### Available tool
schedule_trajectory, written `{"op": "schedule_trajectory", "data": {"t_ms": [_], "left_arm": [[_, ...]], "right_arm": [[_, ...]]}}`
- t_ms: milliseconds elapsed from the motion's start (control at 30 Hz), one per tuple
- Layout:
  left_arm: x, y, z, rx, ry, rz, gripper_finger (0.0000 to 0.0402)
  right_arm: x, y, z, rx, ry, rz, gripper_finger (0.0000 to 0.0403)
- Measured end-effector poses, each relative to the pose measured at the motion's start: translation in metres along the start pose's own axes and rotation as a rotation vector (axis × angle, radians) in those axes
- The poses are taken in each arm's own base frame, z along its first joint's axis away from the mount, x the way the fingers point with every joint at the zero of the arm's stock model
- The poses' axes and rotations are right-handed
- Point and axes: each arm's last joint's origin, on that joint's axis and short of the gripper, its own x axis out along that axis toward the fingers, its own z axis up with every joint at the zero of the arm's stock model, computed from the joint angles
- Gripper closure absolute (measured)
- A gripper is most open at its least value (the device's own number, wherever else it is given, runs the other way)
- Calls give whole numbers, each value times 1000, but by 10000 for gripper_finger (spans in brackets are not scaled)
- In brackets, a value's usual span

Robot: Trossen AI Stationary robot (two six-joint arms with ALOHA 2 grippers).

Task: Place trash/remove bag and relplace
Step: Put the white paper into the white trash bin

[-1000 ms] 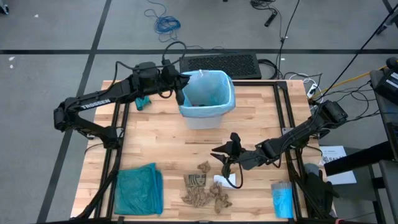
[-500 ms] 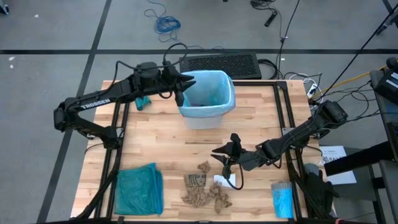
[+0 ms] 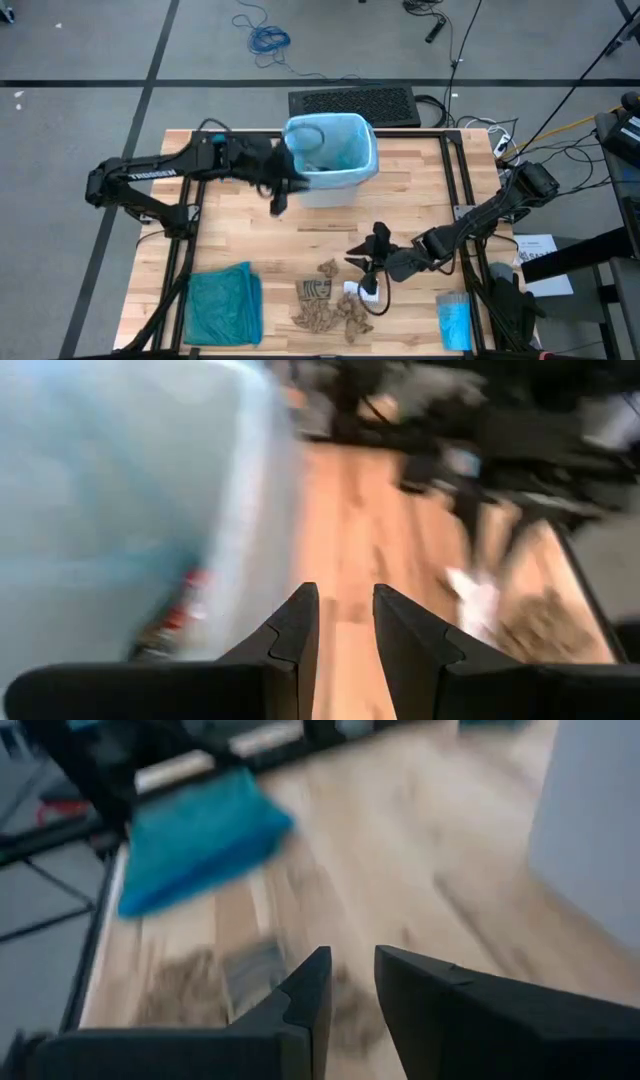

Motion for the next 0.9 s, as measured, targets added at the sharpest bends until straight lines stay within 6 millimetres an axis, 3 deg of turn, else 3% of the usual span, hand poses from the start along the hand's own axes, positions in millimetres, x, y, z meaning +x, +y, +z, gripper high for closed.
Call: {"op": "schedule_trajectory", "data": {"t_ms": [233,433,733,900], "left_arm": [[4,-63,-8,149,7,-5,306],[15,-101,-43,210,77,-15,306],[28,-124,-88,212,84,50,306],[28,-126,-89,212,73,74,306]], "right_arm": [[-17,8,-29,-1,151,-18,330],[-30,18,-48,-36,216,-8,330],[-18,34,-103,-164,307,-23,330],[-6,41,-128,-154,273,-36,330]]}}
